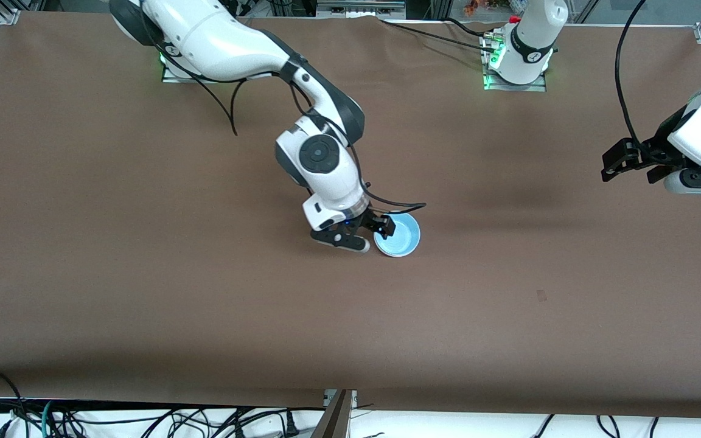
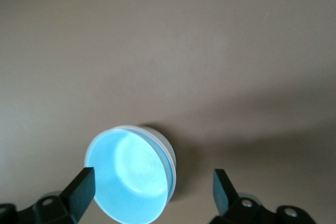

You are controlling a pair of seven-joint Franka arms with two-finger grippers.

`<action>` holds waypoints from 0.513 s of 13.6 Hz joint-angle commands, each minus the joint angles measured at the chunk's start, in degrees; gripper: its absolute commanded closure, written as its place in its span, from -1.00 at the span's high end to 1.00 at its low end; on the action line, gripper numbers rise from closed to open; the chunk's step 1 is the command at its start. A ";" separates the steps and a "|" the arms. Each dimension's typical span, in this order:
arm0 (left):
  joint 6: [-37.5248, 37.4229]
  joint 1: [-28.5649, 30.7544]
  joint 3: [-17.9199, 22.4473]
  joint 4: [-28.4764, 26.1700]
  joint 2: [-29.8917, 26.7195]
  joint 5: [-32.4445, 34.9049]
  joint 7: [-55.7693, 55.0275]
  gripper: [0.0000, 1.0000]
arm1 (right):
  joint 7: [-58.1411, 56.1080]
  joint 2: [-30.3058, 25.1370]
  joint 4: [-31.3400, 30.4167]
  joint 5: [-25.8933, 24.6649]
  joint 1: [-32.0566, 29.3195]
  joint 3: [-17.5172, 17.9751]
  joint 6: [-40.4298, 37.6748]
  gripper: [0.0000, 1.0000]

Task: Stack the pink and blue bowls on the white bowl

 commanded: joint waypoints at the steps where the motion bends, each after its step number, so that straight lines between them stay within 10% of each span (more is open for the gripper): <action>1: 0.36 0.30 -0.29 -0.66 -0.19 -1.42 1.20 0.66 | -0.69 -5.86 -2.35 -0.18 -5.74 0.57 -4.98 1.00; 7: 0.45 0.30 -0.29 -0.57 0.25 -1.42 1.20 0.71 | -11.21 -20.70 -6.46 1.40 -18.49 0.66 -24.84 1.00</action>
